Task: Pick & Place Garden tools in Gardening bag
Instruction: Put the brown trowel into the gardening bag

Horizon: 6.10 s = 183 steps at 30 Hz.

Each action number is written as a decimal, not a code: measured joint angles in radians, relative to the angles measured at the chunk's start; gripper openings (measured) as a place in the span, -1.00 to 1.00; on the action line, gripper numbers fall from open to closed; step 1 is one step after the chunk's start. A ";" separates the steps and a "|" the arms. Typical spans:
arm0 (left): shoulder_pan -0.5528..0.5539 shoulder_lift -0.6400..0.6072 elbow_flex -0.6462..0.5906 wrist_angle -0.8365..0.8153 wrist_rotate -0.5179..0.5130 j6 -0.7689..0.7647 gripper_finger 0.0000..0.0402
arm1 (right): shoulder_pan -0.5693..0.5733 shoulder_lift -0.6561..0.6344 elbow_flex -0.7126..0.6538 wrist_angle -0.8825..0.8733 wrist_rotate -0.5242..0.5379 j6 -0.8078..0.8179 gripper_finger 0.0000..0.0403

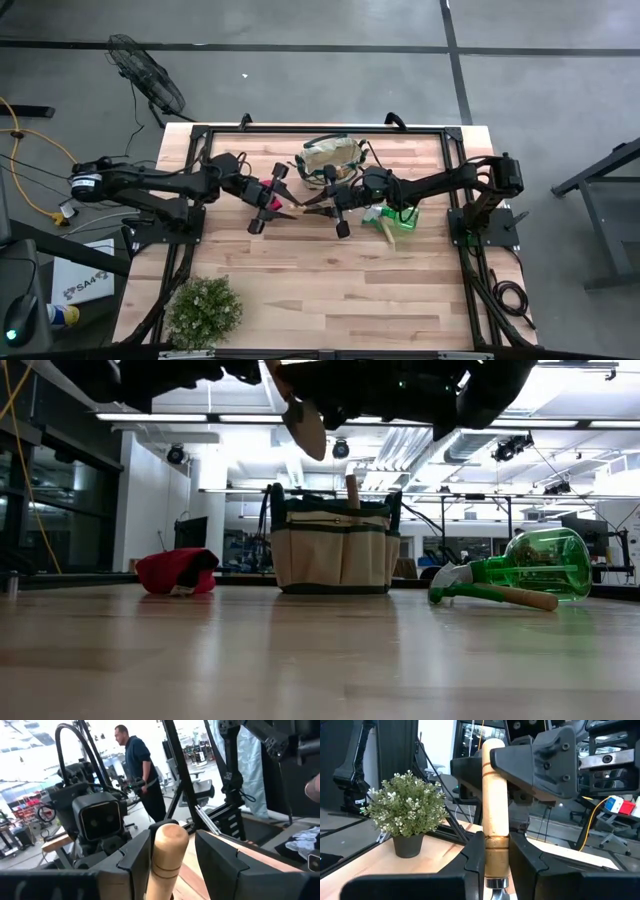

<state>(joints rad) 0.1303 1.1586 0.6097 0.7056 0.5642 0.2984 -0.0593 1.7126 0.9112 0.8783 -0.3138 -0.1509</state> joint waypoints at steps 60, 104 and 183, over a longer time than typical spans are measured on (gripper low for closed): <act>0.000 0.002 -0.001 -0.061 -0.583 -0.260 -0.67 | 0.244 0.011 0.001 0.004 1.056 -0.055 -0.17; 0.000 0.005 -0.001 -0.088 -0.586 -0.308 -0.67 | 0.259 0.223 0.259 0.020 1.273 -0.189 -0.30; 0.000 -0.442 -0.087 -0.760 -0.761 -0.231 -0.15 | 0.208 0.182 0.256 -0.061 1.297 -0.195 -0.75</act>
<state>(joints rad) 0.1303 0.7168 0.5230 -0.0540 -0.1968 0.0676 0.1486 1.8949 1.1669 0.8176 0.9832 -0.3463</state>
